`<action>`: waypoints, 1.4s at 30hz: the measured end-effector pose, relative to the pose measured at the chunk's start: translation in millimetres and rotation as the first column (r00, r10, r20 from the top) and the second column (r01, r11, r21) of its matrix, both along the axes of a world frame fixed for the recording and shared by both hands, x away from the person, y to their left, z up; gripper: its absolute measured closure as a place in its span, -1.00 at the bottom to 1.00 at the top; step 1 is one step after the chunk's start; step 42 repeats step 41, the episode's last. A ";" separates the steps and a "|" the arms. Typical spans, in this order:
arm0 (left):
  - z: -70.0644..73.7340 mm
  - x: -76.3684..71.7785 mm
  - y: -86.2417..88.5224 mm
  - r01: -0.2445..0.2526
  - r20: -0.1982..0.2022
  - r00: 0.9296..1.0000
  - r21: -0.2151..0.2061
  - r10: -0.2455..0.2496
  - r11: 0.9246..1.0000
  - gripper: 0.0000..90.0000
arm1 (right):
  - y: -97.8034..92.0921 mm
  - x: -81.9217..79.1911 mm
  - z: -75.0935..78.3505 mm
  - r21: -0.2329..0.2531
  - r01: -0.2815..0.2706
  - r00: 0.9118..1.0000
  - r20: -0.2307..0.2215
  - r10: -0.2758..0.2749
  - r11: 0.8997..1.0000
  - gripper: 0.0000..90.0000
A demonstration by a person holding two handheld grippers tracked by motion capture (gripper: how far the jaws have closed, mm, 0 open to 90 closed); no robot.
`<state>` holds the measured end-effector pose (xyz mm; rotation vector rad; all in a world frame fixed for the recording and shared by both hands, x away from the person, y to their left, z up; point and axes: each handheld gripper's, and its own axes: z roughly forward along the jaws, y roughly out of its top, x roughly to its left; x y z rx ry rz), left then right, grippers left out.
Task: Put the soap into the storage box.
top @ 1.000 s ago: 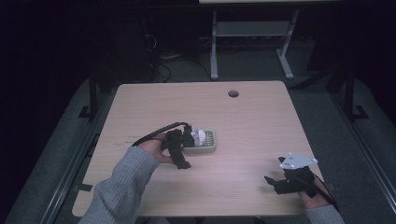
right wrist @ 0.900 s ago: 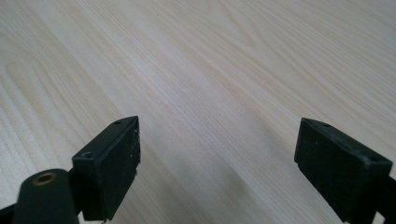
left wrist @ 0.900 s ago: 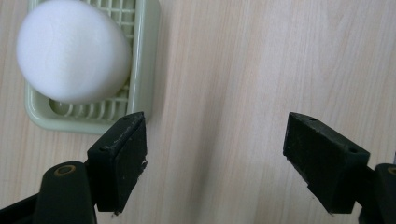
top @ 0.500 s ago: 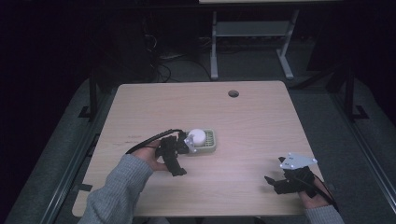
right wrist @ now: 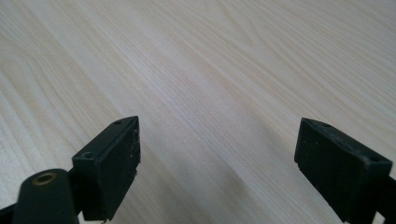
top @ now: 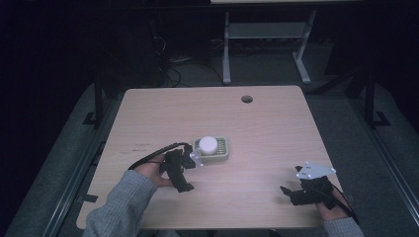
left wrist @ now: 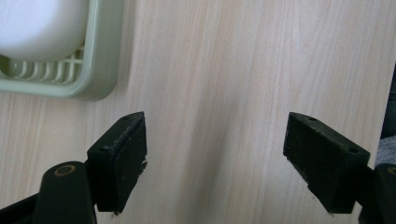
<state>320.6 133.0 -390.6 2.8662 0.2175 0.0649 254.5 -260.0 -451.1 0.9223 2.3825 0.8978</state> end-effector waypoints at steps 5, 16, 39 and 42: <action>-1.8 -3.7 5.1 -0.004 0.003 1.000 -0.007 0.004 1.000 -0.52 | 0.1 0.1 -0.1 0.000 0.002 1.000 -0.001 -0.002 1.000 -0.69; -6.1 -11.6 17.3 -0.023 0.012 1.000 -0.011 0.023 1.000 -0.53 | -0.6 -0.3 0.6 -0.004 0.013 1.000 0.002 -0.013 1.000 -0.69; -13.8 -30.3 38.8 -0.047 0.023 0.999 -0.028 0.048 0.998 -0.54 | 0.2 0.4 -0.3 -0.005 0.022 1.000 -0.001 -0.022 1.000 -0.69; -14.6 -32.6 40.1 -0.048 0.023 0.999 -0.028 0.048 0.998 -0.54 | 0.4 0.6 -0.4 -0.006 0.022 1.000 -0.001 -0.022 1.000 -0.69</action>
